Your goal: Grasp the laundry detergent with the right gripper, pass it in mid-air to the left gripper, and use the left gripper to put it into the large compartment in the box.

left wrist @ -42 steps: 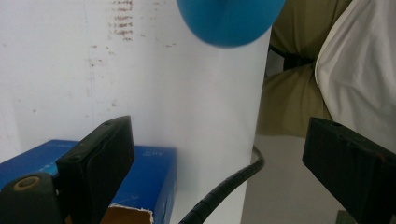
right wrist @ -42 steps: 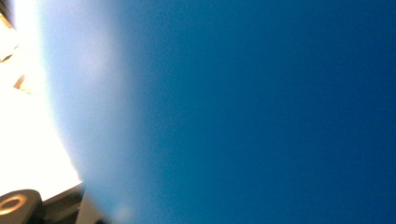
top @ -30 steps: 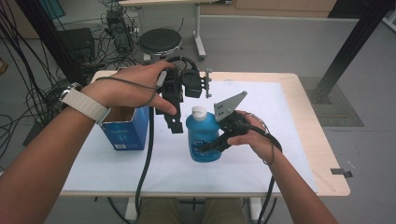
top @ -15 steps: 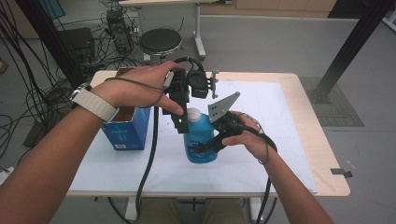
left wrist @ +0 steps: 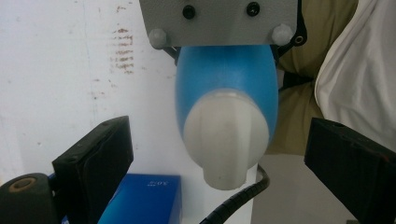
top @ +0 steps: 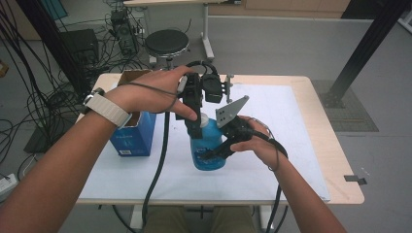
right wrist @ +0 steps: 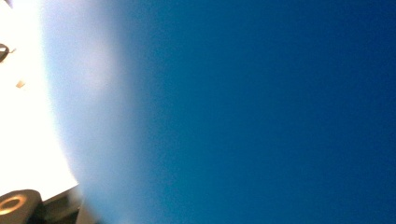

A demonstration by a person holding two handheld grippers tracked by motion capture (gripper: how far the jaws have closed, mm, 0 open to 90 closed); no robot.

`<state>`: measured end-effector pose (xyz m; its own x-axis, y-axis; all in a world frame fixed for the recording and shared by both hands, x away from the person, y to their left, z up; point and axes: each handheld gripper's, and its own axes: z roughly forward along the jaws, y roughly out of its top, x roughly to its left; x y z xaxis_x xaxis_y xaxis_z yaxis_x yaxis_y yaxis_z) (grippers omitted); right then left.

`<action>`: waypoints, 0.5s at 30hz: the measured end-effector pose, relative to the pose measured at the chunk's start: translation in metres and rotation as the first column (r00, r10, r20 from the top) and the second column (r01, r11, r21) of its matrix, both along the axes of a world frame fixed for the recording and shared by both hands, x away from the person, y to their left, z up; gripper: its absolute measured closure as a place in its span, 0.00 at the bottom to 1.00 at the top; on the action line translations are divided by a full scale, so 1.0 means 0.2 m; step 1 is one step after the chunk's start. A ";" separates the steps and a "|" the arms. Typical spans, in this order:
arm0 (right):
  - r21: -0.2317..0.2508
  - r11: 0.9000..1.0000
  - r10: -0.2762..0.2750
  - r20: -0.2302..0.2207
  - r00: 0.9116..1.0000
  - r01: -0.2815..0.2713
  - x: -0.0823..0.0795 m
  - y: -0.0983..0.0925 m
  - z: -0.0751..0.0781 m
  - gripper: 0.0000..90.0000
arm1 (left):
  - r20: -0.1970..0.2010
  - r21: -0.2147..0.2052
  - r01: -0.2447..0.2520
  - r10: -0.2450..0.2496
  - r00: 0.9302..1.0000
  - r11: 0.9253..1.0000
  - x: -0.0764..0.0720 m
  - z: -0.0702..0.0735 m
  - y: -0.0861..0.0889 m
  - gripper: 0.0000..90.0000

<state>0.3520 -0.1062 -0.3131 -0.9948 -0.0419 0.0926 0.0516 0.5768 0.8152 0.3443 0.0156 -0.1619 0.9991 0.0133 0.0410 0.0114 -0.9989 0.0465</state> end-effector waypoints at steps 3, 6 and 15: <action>-0.001 1.000 -0.001 -0.001 1.000 0.001 0.00 0.00 0.00 0.48 | 0.000 -0.002 -0.003 0.003 1.000 1.000 0.00 0.00 0.00 0.10; 0.001 1.000 0.002 0.001 1.000 -0.002 0.00 0.00 0.00 0.48 | -0.001 -0.001 -0.003 0.003 1.000 1.000 0.00 -0.01 0.00 0.10; 0.000 1.000 0.001 0.000 1.000 -0.001 0.00 0.00 0.00 0.48 | -0.004 -0.008 -0.005 0.005 1.000 1.000 0.00 -0.01 -0.01 0.10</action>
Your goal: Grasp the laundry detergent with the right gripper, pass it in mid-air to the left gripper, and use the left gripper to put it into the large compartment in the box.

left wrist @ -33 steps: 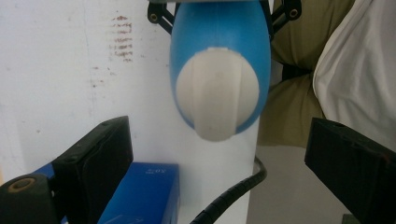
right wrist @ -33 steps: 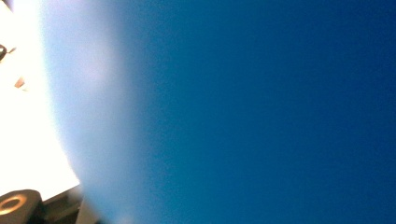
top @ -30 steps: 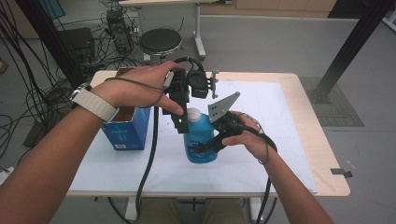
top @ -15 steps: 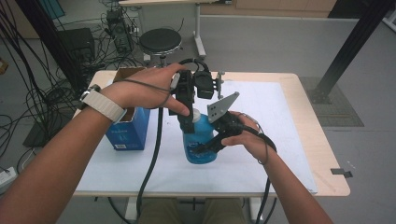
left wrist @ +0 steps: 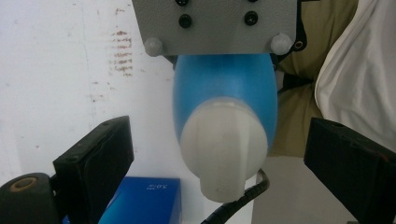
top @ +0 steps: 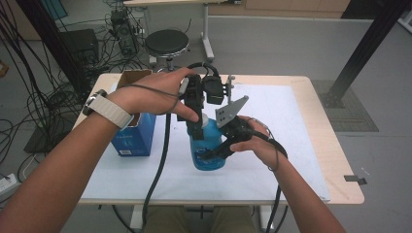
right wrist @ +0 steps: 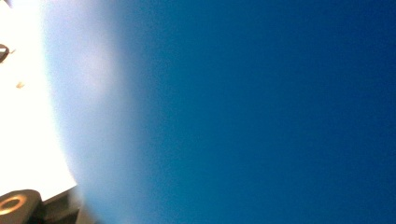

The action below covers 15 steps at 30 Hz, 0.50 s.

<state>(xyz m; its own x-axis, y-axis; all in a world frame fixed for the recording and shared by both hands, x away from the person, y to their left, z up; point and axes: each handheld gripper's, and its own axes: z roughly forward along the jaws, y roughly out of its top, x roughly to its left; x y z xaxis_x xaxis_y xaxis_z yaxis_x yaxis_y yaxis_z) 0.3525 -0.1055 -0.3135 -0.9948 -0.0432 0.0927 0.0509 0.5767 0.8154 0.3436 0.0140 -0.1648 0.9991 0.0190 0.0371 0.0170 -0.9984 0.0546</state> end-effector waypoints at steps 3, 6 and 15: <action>-0.001 1.000 0.001 -0.003 1.000 -0.001 0.00 0.00 0.00 0.48 | 0.003 -0.006 0.001 -0.001 1.000 1.000 0.00 0.00 0.00 0.10; -0.002 1.000 0.000 -0.003 1.000 0.000 0.00 0.00 0.00 0.48 | 0.002 -0.007 -0.001 0.001 1.000 1.000 0.00 0.00 0.00 0.10; 0.001 1.000 -0.002 -0.008 1.000 0.002 0.00 -0.01 0.00 0.48 | -0.003 -0.005 -0.002 0.002 1.000 1.000 0.00 -0.01 0.01 0.10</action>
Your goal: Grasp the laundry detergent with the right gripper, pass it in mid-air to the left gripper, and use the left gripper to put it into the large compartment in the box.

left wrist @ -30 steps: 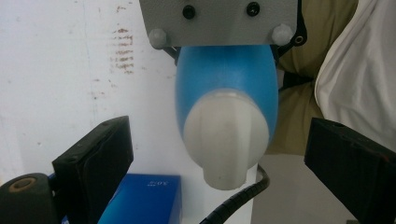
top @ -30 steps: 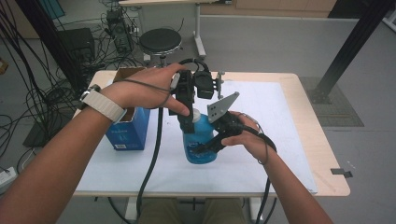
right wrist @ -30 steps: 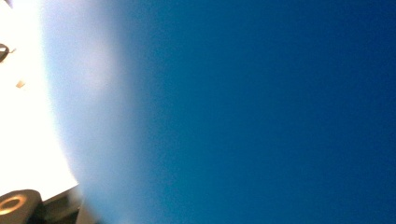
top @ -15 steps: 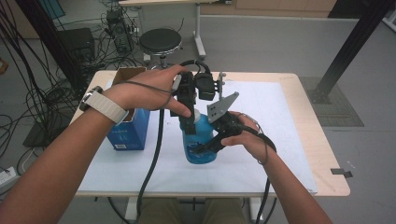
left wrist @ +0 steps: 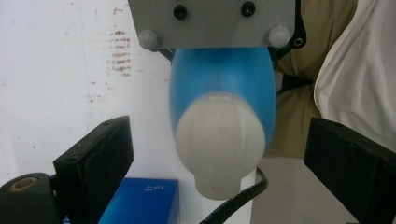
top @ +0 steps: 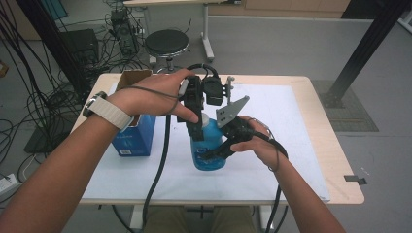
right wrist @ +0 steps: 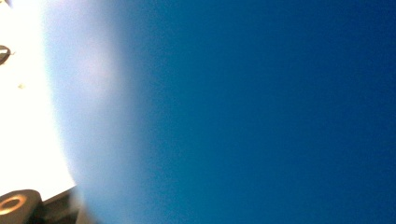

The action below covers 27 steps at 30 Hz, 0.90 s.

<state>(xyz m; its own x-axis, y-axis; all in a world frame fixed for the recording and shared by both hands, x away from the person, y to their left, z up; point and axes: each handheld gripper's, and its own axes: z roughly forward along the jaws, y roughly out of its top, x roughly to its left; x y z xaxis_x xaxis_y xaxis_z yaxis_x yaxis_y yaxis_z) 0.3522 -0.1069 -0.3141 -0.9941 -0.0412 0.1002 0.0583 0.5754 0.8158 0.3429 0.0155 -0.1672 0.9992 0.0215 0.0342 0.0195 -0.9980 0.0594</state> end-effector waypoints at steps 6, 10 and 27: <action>-0.002 1.000 -0.001 0.001 1.000 0.001 0.00 0.00 0.00 0.48 | 0.000 -0.001 0.000 0.000 1.000 1.000 0.00 0.00 0.00 0.10; -0.002 1.000 0.000 0.000 1.000 0.000 0.00 0.00 0.00 0.48 | 0.001 -0.004 -0.003 0.003 1.000 1.000 0.00 0.00 0.01 0.10; -0.004 1.000 0.004 -0.003 1.000 -0.004 0.00 0.00 -0.01 0.48 | -0.002 -0.008 0.000 0.000 1.000 1.000 0.00 0.00 0.00 0.10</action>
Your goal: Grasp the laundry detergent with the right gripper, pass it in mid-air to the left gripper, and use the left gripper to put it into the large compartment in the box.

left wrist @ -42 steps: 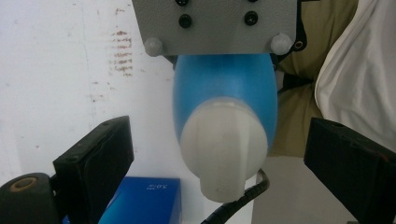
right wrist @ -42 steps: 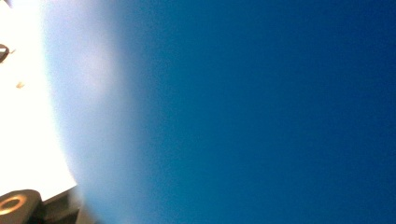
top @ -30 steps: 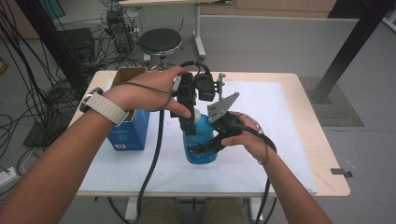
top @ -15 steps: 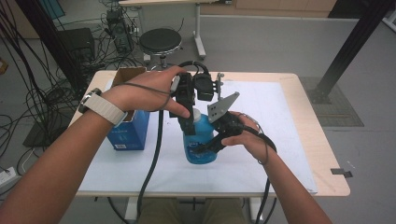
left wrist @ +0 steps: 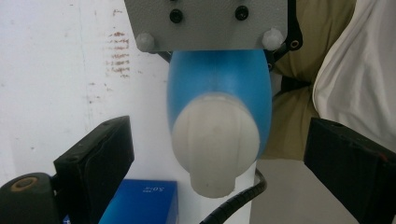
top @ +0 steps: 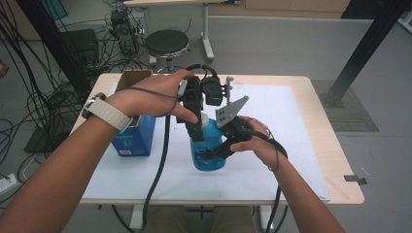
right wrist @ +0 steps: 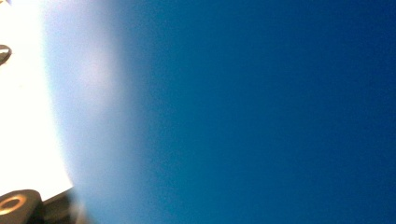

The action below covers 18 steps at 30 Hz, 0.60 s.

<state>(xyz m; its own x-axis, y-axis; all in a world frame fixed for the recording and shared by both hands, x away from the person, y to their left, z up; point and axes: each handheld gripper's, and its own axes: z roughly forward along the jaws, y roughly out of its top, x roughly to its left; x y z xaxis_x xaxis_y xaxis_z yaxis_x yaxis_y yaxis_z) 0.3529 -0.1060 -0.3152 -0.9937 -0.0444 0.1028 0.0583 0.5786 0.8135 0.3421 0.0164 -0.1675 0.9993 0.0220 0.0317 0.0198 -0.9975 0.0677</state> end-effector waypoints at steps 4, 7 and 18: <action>0.001 1.000 -0.002 -0.003 1.000 0.002 0.00 0.00 0.00 0.48 | -0.003 0.001 0.000 0.000 1.000 1.000 0.00 0.00 0.00 0.10; 0.002 1.000 0.001 -0.002 1.000 -0.001 0.00 0.00 0.00 0.48 | -0.003 0.000 -0.003 0.003 1.000 1.000 0.00 0.00 0.00 0.10; -0.003 1.000 0.000 -0.006 1.000 0.000 0.00 0.00 -0.01 0.48 | -0.002 -0.005 -0.005 0.005 1.000 1.000 0.00 0.00 0.02 0.10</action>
